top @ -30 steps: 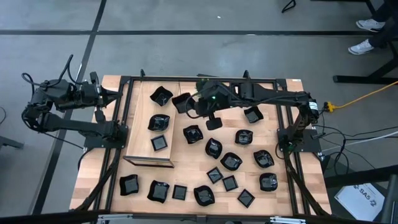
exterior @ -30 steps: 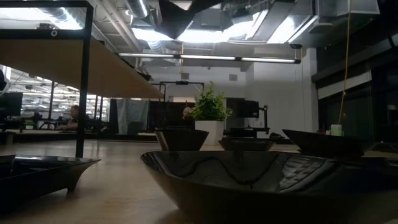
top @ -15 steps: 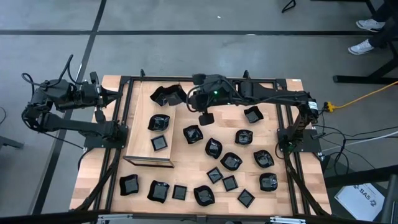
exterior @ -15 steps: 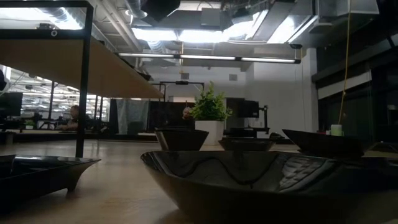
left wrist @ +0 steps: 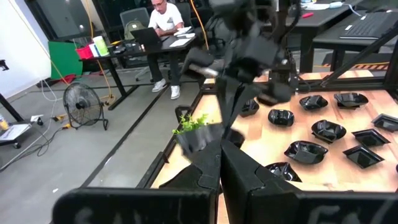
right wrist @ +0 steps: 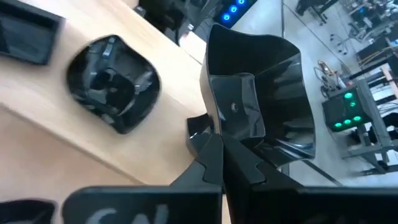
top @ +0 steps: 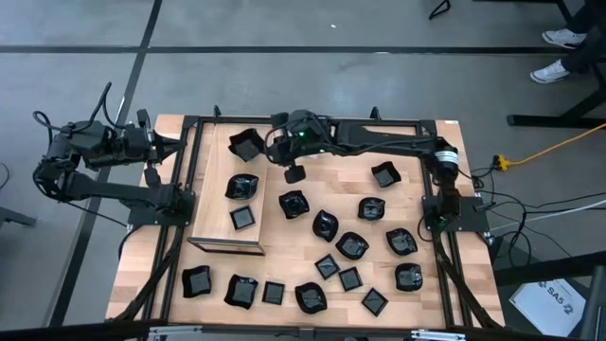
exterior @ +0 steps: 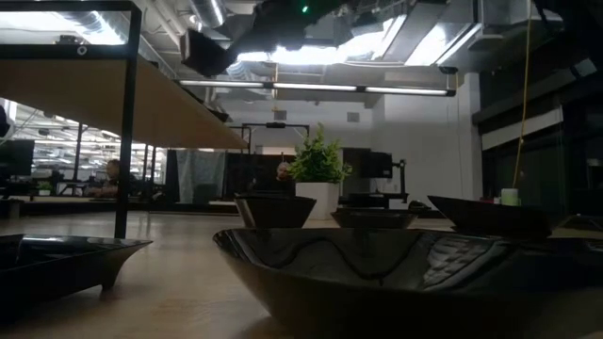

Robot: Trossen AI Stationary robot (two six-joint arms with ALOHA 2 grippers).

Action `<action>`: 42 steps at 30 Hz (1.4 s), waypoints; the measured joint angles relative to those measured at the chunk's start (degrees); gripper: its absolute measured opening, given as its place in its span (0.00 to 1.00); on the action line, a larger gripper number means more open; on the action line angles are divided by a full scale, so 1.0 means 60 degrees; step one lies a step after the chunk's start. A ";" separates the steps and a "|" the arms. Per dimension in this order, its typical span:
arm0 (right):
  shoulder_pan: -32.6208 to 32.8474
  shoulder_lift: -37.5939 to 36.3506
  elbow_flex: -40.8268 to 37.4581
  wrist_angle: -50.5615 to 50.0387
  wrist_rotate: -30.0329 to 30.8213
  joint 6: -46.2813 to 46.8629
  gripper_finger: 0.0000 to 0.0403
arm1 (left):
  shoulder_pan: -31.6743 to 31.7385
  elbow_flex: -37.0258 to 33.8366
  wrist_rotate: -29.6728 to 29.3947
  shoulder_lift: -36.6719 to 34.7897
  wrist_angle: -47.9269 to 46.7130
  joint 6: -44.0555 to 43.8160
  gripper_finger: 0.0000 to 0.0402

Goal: Pick & Place Mini shaped plates
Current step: Stack the black distorted square plate on top of the black distorted square plate on the shelf, then stack the black leaf shape plate on top of the black leaf shape plate on the shelf

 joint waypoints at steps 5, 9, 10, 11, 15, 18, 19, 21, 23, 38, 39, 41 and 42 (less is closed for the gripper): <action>-0.0265 0.0514 0.0000 0.0332 -0.0390 -0.0220 0.00 | 0.0001 -0.0001 0.0003 0.0001 0.0002 0.0001 0.01; -0.0420 0.0712 -0.0004 0.0372 -0.0466 -0.0244 0.00 | 0.0000 -0.0003 0.0003 0.0000 0.0000 0.0003 0.01; -0.0460 0.0765 -0.0004 0.0448 -0.0509 -0.0273 0.00 | 0.0004 0.0000 0.0002 0.0002 0.0000 0.0000 0.01; -0.0512 0.0783 -0.0004 0.0452 -0.0569 -0.0330 0.00 | 0.0000 0.0000 0.0003 0.0001 0.0004 0.0003 0.01; -0.0722 0.0893 -0.0004 0.0425 -0.0988 -0.0714 0.00 | 0.0001 -0.0001 0.0000 0.0000 0.0001 0.0001 0.01; -0.0820 0.0969 -0.0004 0.0401 -0.1133 -0.0719 0.00 | 0.0002 0.0000 0.0000 0.0000 0.0002 0.0000 0.01; -0.0832 0.1003 -0.0004 0.0447 -0.1140 -0.0741 0.00 | 0.0000 -0.0001 0.0001 0.0000 0.0000 0.0000 0.01; -0.0873 0.1036 -0.0004 0.0392 -0.1144 -0.0736 0.00 | 0.0002 -0.0003 0.0001 0.0002 0.0004 0.0000 0.01; -0.0891 0.1097 -0.0004 0.0443 -0.1152 -0.0744 0.01 | 0.0000 0.0000 0.0000 0.0000 0.0004 0.0000 0.01; -0.0903 0.1110 -0.0004 0.0754 -0.1145 -0.0418 0.13 | 0.0001 0.0000 0.0000 0.0000 0.0000 0.0000 0.01; -0.0900 0.1110 -0.0004 0.0757 -0.1143 -0.0187 0.14 | 0.0002 -0.0002 0.0000 0.0000 0.0002 0.0003 0.01; -0.0900 0.1088 -0.0004 0.0720 -0.1137 0.0529 0.15 | 0.0004 -0.0003 0.0003 0.0000 0.0000 0.0000 0.01; -0.0890 0.1075 -0.0004 0.0674 -0.1133 0.0980 0.16 | 0.0000 -0.0001 0.0002 0.0002 0.0002 0.0002 0.01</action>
